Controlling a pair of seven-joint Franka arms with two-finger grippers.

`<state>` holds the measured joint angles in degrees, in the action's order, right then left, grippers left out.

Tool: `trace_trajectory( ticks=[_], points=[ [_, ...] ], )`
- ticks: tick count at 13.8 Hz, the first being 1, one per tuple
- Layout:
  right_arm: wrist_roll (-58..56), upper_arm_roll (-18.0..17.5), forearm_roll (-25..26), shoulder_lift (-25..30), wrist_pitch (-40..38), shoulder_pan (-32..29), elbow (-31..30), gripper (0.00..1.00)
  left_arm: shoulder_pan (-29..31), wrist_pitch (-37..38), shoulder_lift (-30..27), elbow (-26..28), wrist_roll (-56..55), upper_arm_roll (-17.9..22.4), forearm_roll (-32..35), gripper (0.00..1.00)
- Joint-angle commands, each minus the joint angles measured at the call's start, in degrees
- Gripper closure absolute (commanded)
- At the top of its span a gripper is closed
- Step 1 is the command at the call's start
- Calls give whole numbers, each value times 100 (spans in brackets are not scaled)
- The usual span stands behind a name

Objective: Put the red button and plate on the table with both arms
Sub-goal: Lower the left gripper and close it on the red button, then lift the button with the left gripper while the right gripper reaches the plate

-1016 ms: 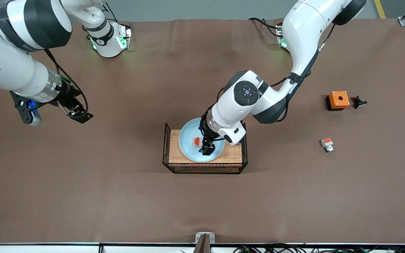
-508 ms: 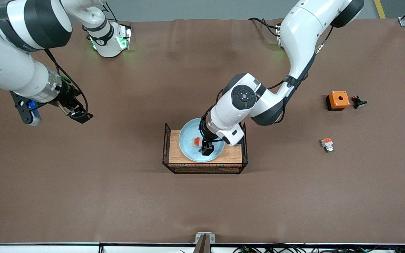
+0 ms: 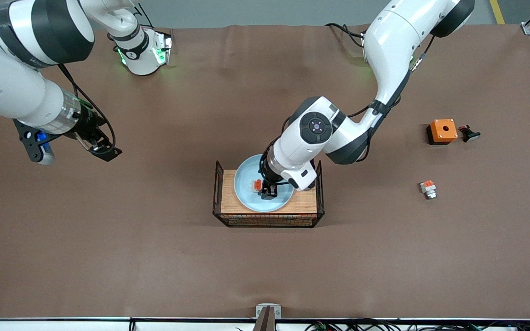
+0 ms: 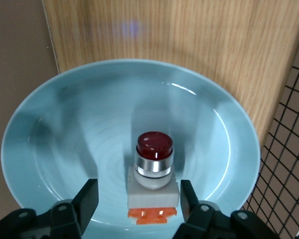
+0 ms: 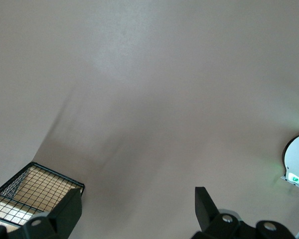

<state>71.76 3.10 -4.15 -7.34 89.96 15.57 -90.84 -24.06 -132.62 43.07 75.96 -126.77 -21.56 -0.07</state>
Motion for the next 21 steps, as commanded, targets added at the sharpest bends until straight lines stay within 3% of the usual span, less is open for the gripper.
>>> trace_trajectory(
  ticks=[1,5,7,14,18,21],
  points=[
    [111,41,-25,-22,-22,77,49,0,-73,8,149,-204,47,46,112,34],
    [250,41,-60,-22,-5,331,57,0,-64,-1,149,-204,47,55,112,67],
    [628,32,-86,-4,4,533,58,0,-55,8,105,-204,108,46,112,74],
    [2227,41,-78,-118,776,1676,-13,0,85,385,-333,-213,162,37,112,77],
    [3087,50,28,-495,1426,2308,-30,0,427,1114,-1001,-170,739,-24,51,77],
    [3843,50,422,-847,1944,2748,-30,0,630,2000,-1397,-169,1503,-33,-133,77]
  ],
)
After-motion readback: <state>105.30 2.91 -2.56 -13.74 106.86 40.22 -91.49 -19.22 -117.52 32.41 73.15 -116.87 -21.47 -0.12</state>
